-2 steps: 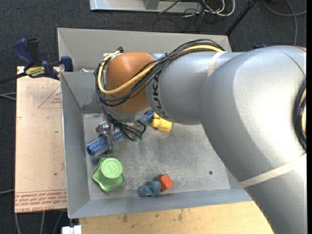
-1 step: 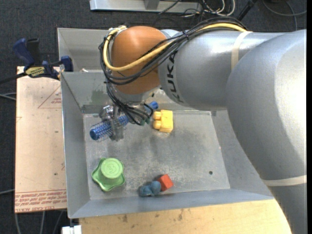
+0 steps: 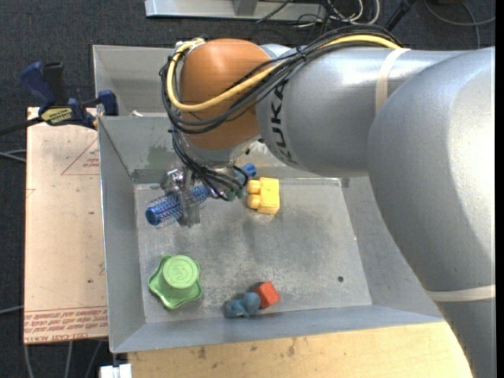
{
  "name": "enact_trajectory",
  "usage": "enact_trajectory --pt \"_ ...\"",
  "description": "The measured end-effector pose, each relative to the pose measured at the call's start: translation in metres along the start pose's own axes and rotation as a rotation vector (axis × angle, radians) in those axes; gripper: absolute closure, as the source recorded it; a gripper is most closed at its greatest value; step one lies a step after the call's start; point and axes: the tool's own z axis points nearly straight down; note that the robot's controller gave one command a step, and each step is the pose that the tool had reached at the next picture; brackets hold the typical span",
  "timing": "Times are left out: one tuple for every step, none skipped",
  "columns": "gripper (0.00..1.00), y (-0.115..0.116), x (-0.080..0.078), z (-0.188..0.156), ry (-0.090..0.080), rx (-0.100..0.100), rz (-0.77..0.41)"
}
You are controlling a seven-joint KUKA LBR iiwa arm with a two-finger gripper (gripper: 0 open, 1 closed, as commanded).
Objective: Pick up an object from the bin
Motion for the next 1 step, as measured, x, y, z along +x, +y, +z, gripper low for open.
enact_trajectory --pt "1.00 0.0002 -0.0002 -0.0007 0.001 0.000 0.002"
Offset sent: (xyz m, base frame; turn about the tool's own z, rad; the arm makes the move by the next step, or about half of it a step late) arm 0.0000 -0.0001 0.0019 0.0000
